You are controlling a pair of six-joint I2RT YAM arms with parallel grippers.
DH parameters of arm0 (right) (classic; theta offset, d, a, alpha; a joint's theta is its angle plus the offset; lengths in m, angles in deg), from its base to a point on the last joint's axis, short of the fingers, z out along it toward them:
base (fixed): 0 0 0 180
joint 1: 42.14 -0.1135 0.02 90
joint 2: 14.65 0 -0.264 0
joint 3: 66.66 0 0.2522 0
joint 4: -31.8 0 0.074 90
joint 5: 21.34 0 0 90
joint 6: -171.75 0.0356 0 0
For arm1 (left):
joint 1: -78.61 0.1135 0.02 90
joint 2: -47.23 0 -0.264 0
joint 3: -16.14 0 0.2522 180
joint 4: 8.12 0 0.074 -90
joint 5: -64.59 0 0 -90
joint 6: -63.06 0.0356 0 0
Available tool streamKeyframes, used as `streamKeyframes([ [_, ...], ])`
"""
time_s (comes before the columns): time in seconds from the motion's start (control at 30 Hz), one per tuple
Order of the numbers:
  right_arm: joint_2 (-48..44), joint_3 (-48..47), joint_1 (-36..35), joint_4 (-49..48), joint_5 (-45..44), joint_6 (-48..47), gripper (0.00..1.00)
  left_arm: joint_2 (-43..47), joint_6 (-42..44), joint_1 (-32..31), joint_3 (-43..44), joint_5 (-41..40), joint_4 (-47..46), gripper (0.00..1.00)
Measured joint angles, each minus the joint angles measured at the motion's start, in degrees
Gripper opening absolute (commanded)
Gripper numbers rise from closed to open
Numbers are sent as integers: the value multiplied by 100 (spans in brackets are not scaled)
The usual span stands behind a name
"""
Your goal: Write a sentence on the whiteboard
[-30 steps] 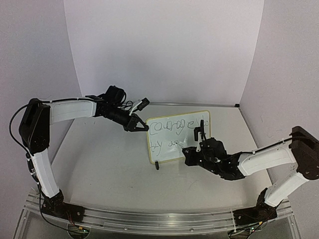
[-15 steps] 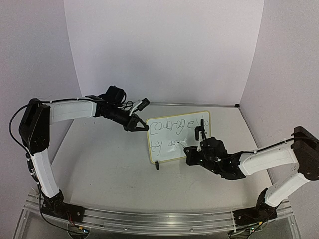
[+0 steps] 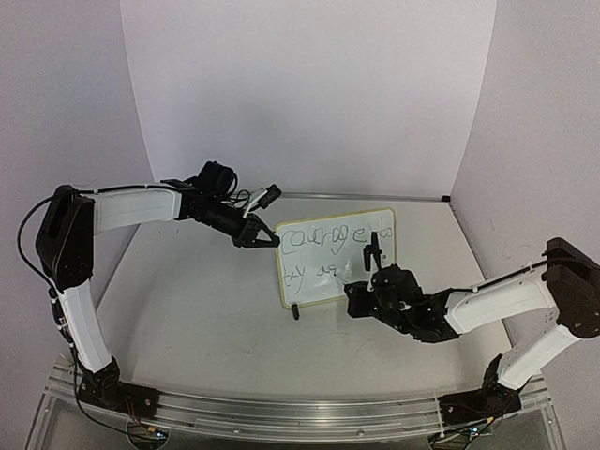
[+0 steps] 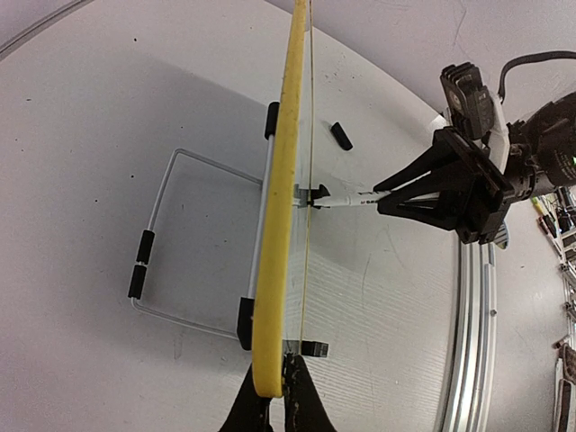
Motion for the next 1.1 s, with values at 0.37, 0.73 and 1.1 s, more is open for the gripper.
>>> streamKeyframes([
  [0.37,484,-138,-429,445,-323,308,0,0,-2,0,0,2,0,0],
  [0.73,416,-147,-446,255,-200,207,0,7,12,0,0,2,1,0],
  [1.1,-714,82,-307,-92,-379,31,0,7,17,-7,0,0,-3,0],
])
